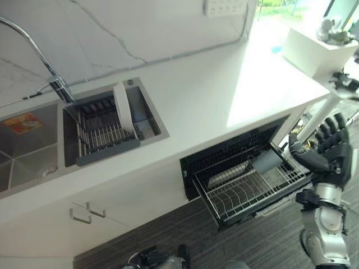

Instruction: Place the dishes in the dishwasher.

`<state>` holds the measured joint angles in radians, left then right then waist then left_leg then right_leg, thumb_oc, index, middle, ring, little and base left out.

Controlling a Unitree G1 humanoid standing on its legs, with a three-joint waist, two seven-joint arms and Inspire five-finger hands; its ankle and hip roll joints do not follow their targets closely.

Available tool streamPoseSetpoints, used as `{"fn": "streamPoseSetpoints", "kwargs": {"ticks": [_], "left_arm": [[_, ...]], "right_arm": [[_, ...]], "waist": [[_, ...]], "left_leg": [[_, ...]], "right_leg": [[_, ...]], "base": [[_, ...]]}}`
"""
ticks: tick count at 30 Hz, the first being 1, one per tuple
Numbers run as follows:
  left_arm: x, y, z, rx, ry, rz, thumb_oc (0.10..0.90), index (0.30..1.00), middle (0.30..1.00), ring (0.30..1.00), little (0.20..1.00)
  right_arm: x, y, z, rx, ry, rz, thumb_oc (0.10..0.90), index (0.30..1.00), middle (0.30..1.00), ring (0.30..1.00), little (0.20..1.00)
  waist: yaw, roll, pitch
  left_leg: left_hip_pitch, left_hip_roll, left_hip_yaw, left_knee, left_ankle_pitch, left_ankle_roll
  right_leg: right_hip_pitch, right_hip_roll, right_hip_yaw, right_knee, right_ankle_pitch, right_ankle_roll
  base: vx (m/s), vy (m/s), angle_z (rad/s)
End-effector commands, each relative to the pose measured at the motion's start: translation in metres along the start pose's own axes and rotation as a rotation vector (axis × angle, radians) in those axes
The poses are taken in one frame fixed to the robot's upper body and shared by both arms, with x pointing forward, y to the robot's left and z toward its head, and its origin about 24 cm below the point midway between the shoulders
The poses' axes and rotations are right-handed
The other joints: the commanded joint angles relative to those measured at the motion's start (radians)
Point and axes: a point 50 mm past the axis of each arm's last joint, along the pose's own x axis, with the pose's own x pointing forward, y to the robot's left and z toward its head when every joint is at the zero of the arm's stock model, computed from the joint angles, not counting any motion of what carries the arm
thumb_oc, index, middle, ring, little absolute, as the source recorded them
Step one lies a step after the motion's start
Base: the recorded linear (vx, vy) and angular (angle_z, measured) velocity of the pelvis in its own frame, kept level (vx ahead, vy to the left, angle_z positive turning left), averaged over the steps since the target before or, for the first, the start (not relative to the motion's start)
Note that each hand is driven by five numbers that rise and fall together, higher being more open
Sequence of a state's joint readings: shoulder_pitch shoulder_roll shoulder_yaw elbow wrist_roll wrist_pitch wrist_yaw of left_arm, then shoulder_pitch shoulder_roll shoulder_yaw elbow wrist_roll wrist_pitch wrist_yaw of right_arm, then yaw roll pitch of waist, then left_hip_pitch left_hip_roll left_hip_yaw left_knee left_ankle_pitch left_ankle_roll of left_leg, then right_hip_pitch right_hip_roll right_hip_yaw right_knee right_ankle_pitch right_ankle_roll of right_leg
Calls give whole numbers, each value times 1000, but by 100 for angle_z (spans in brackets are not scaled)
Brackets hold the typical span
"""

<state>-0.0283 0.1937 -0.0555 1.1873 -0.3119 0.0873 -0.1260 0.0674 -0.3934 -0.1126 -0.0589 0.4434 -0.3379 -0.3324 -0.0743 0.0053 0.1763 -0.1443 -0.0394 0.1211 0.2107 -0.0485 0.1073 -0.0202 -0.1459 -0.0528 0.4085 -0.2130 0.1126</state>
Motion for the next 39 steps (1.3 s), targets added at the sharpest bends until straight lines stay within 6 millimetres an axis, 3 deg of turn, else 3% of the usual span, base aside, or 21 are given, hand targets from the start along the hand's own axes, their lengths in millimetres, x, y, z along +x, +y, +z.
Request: {"fn": "streamPoseSetpoints", "kwargs": {"ticks": [1, 3, 4, 7, 10, 12, 14, 15, 17, 19, 21, 23, 30, 39], "left_arm": [[-6, 4, -40, -10, 138, -22, 800, 900, 900, 900, 900], [-8, 8, -47, -47, 148, -7, 800, 900, 900, 900, 900], [-8, 11, -46, -76, 145, 2, 800, 900, 900, 900, 900], [-8, 10, -48, -63, 145, -1, 800, 900, 900, 900, 900], [-10, 9, -55, -93, 146, 2, 800, 900, 900, 900, 900], [-10, 9, -56, -175, 119, 37, 800, 900, 900, 900, 900], [-10, 11, -51, -191, 79, 42, 800, 900, 900, 900, 900], [-11, 12, -51, -166, 75, 36, 800, 900, 900, 900, 900], [-12, 13, -53, -191, 73, 31, 800, 900, 900, 900, 900], [-11, 11, -52, -175, 82, 23, 800, 900, 900, 900, 900], [-8, 9, -46, -42, 81, 29, 800, 900, 900, 900, 900], [-8, 8, -46, -53, 91, 15, 800, 900, 900, 900, 900], [-9, 6, -52, -34, 117, -3, 800, 900, 900, 900, 900], [-9, 5, -58, -76, 132, -5, 800, 900, 900, 900, 900]], "right_arm": [[26, 3, 60, 49, -324, 19, 800, 900, 900, 900, 900], [28, 9, 59, 66, -323, 59, 800, 900, 900, 900, 900], [32, 16, 60, 76, -327, 78, 800, 900, 900, 900, 900], [33, 15, 63, 72, -335, 72, 800, 900, 900, 900, 900], [34, 19, 67, 89, -341, 120, 800, 900, 900, 900, 900], [33, 27, 62, 118, -297, 222, 800, 900, 900, 900, 900], [27, 34, 58, 107, -294, 322, 800, 900, 900, 900, 900], [26, 38, 57, 126, -290, 365, 800, 900, 900, 900, 900], [25, 47, 55, 147, -292, 410, 800, 900, 900, 900, 900], [23, 54, 57, 146, -299, 440, 800, 900, 900, 900, 900], [20, 61, 62, 132, -327, 491, 800, 900, 900, 900, 900], [19, 64, 63, 138, -328, 502, 800, 900, 900, 900, 900], [16, 77, 66, 161, -341, 536, 800, 900, 900, 900, 900], [18, 94, 70, 171, -348, 557, 800, 900, 900, 900, 900]], "waist": [[11, 22, -26], [38, 23, -22], [53, 25, -21], [43, 15, -24], [60, -4, -23], [69, -15, -19], [67, -36, -9], [77, -50, 10], [85, -39, 16], [83, -27, 14], [77, -6, 8], [76, 1, 6], [88, 12, -17], [115, 5, -42]], "left_leg": [[-32, 10, -47, 89, -117, -36], [-24, 14, -13, 89, -131, -34], [-23, 23, 4, 89, -137, -37], [-38, -6, -37, 89, -132, -40], [-52, -22, -29, 89, -118, -56], [-50, -1, 21, 89, -104, -78], [-12, -9, 68, 89, -92, -89], [-4, -21, 47, 89, -78, -96], [-31, 26, 32, 89, -55, -120], [-81, 109, 40, 89, -10, -156], [-143, 199, 41, 89, 23, -189], [-140, 209, 45, 89, 22, -194], [-80, 181, 62, 89, -34, -181], [-36, 138, 59, 89, -92, -153]], "right_leg": [[40, 65, -73, -103, 168, 18], [19, 46, -153, -98, 183, 21], [3, 57, -189, -108, 161, 20], [-50, 117, -134, -108, 102, -11], [-94, 140, -156, -108, 71, -28], [-90, 123, -182, -108, 36, -36], [-77, 98, -186, -108, 31, -42], [-67, 85, -169, -108, 44, -43], [-62, 91, -167, -108, 42, -41], [-51, 91, -182, -108, 26, -41], [-35, 70, -208, -108, -6, -45], [-27, 58, -220, -108, -9, -41], [-2, 8, -271, -108, -3, -22], [-9, -38, -306, -108, 15, 1]], "base": [[44, 129, -5], [-8, 122, -52], [-54, 51, -102], [-44, -33, -57], [-70, -153, 31], [-74, -299, -5], [-25, -208, 0], [-13, -70, 33], [-4, 38, 36], [30, 86, 13], [86, 221, 57], [81, 187, 41], [102, 177, 3], [60, 90, 10]]}}
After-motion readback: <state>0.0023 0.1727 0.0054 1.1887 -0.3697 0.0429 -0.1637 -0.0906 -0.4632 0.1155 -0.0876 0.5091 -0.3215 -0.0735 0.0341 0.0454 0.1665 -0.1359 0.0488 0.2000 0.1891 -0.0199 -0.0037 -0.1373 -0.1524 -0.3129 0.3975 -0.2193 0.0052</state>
